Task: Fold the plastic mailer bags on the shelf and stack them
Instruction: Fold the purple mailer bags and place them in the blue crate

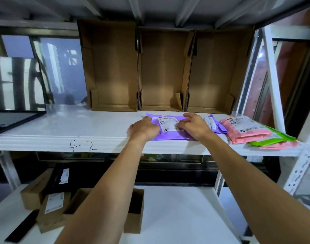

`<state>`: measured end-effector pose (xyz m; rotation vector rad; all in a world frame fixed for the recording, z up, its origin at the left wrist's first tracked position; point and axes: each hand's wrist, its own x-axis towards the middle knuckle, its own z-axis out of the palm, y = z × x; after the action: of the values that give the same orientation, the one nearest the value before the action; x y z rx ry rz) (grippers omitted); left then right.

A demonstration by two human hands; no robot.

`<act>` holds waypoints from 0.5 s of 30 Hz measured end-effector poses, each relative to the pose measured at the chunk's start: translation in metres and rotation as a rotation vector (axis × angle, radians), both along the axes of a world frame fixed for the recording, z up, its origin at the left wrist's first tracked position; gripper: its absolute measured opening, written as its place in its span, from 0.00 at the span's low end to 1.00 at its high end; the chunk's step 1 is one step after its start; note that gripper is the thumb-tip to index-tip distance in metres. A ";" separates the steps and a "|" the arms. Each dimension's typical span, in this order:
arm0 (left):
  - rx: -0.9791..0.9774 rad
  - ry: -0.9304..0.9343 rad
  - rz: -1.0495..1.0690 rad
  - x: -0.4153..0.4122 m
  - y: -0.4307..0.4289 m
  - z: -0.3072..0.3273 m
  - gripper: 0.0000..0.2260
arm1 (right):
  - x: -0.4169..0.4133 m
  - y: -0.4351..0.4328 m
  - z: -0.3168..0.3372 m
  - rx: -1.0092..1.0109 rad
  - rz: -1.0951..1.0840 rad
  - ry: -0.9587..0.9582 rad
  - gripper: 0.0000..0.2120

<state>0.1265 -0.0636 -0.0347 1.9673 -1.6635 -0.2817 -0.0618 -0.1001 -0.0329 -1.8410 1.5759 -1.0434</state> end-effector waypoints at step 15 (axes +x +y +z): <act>-0.120 0.321 0.088 -0.001 -0.002 -0.001 0.22 | 0.005 0.010 -0.003 -0.082 0.166 0.460 0.29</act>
<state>0.1254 -0.0651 -0.0361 1.7928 -1.3550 -0.4300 -0.0569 -0.0903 -0.0354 -2.3460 1.6018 -0.6470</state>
